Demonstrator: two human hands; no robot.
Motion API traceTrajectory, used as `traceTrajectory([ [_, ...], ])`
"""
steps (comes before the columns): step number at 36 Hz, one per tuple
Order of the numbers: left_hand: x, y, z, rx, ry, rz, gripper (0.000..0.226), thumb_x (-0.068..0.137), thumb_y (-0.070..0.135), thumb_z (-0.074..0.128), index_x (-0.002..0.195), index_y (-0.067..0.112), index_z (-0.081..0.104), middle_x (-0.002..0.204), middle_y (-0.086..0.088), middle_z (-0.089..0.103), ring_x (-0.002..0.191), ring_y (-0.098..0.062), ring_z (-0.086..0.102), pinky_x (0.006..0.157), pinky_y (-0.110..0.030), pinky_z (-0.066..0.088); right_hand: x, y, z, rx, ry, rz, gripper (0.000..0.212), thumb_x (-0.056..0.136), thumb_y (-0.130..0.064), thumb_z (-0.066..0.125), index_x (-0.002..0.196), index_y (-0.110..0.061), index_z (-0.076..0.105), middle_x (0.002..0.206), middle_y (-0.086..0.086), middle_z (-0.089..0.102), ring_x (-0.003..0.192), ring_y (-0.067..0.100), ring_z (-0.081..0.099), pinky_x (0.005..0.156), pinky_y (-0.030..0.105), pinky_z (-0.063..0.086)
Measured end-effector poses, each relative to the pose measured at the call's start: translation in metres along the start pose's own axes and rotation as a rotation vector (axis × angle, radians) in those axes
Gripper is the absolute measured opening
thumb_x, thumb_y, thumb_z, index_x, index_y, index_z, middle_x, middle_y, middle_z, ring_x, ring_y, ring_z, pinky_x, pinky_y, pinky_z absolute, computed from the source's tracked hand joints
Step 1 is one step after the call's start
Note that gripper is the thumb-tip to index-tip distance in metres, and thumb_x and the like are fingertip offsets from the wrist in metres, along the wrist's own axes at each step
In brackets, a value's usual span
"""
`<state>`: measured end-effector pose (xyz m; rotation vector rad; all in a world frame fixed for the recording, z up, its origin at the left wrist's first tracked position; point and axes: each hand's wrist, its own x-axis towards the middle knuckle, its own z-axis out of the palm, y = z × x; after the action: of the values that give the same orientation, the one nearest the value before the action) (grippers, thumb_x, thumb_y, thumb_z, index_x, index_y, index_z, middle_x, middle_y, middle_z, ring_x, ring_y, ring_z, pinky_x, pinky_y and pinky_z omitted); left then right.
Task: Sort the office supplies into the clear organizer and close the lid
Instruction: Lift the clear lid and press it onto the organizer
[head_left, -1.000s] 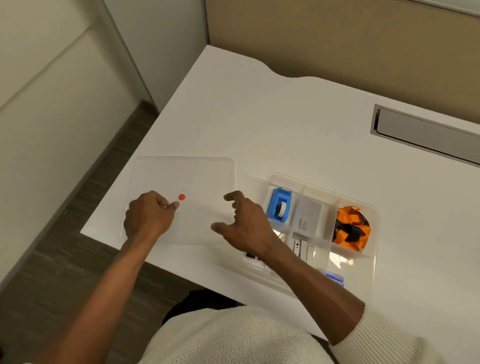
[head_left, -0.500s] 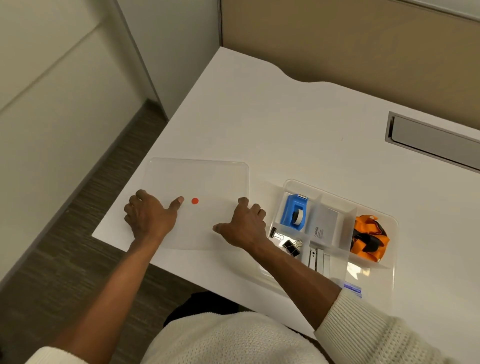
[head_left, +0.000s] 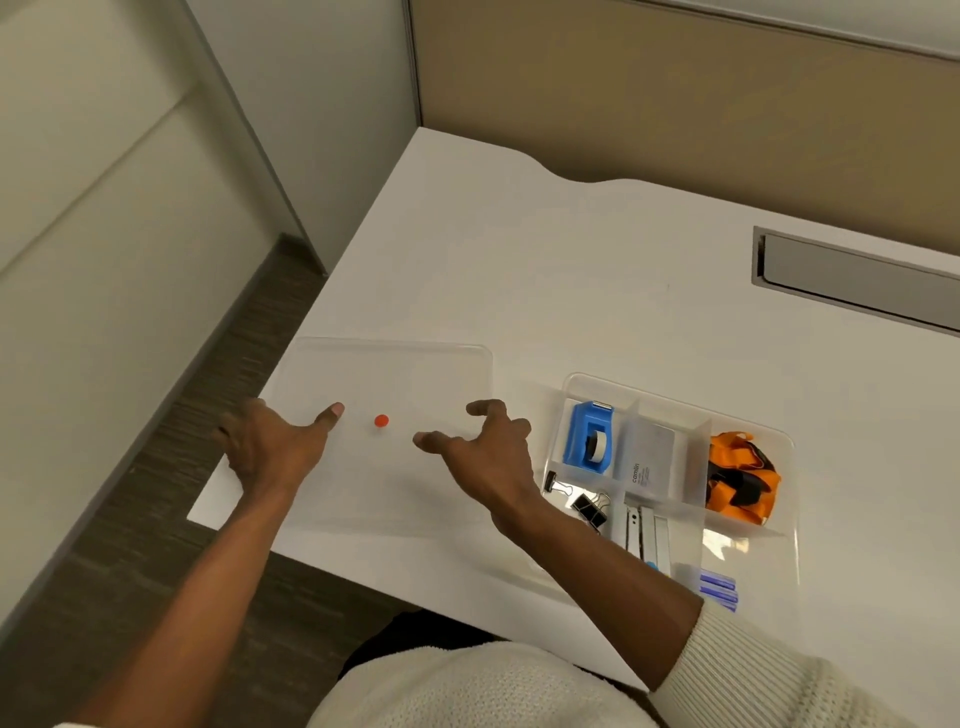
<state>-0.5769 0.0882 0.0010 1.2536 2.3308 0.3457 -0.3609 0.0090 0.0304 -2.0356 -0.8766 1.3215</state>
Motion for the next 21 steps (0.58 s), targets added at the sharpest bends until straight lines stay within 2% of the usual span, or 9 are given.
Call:
traceTrajectory([
  [3, 0.004, 0.007, -0.003, -0.035, 0.016, 0.018, 0.097, 0.068, 0.065, 0.085, 0.134, 0.001, 0.055, 0.140, -0.025, 0.050, 0.133, -0.044, 0.044, 0.101, -0.059, 0.051, -0.010, -0.002, -0.013, -0.040, 0.033, -0.073, 0.081, 0.068, -0.058, 0.083, 0.135, -0.031, 0.044, 0.132, 0.001, 0.035, 0.115, 0.021, 0.055, 0.089, 0.031, 0.047],
  [6, 0.001, 0.018, -0.002, -0.100, -0.001, 0.036, 0.099, 0.069, 0.068, 0.083, 0.140, 0.004, 0.056, 0.145, -0.023, 0.048, 0.135, -0.043, 0.046, 0.100, -0.060, 0.053, -0.024, 0.000, -0.032, -0.100, 0.101, -0.162, 0.080, 0.072, -0.057, 0.082, 0.137, -0.033, 0.043, 0.128, -0.005, 0.033, 0.106, 0.014, 0.051, 0.085, 0.028, 0.043],
  [9, -0.012, 0.035, 0.005, -0.147, -0.015, 0.087, 0.098, 0.068, 0.070, 0.082, 0.139, 0.008, 0.058, 0.144, -0.019, 0.050, 0.133, -0.042, 0.050, 0.099, -0.060, 0.053, -0.039, 0.009, -0.059, -0.133, 0.186, -0.212, 0.077, 0.073, -0.054, 0.082, 0.137, -0.035, 0.045, 0.126, -0.007, 0.032, 0.108, 0.012, 0.050, 0.085, 0.025, 0.041],
  [11, -0.026, 0.048, 0.013, -0.163, -0.016, 0.138, 0.093, 0.068, 0.069, 0.083, 0.135, 0.008, 0.060, 0.138, -0.017, 0.052, 0.130, -0.040, 0.050, 0.094, -0.058, 0.054, -0.048, 0.020, -0.080, -0.132, 0.236, -0.216, 0.077, 0.074, -0.052, 0.084, 0.138, -0.035, 0.045, 0.130, -0.005, 0.036, 0.112, 0.014, 0.053, 0.085, 0.024, 0.043],
  [13, -0.044, 0.061, 0.023, -0.161, -0.036, 0.196, 0.088, 0.069, 0.068, 0.083, 0.132, 0.009, 0.062, 0.133, -0.016, 0.053, 0.127, -0.037, 0.050, 0.091, -0.054, 0.054, -0.056, 0.032, -0.101, -0.153, 0.284, -0.206, 0.078, 0.074, -0.051, 0.085, 0.139, -0.036, 0.045, 0.135, -0.003, 0.039, 0.108, 0.014, 0.055, 0.083, 0.022, 0.045],
  [16, -0.072, 0.069, 0.031, -0.151, -0.083, 0.283, 0.084, 0.072, 0.067, 0.082, 0.132, 0.012, 0.061, 0.132, -0.012, 0.054, 0.125, -0.033, 0.051, 0.093, -0.051, 0.055, -0.061, 0.052, -0.122, -0.168, 0.340, -0.156, 0.077, 0.075, -0.049, 0.085, 0.139, -0.032, 0.048, 0.140, 0.002, 0.044, 0.113, 0.019, 0.058, 0.090, 0.030, 0.051],
  [21, -0.109, 0.073, 0.045, -0.145, -0.190, 0.364, 0.078, 0.077, 0.058, 0.082, 0.135, 0.014, 0.055, 0.132, -0.008, 0.052, 0.128, -0.029, 0.050, 0.101, -0.050, 0.053, -0.072, 0.086, -0.149, -0.171, 0.414, -0.098, 0.070, 0.075, -0.045, 0.087, 0.135, -0.031, 0.053, 0.133, 0.004, 0.050, 0.106, 0.020, 0.060, 0.088, 0.036, 0.053],
])
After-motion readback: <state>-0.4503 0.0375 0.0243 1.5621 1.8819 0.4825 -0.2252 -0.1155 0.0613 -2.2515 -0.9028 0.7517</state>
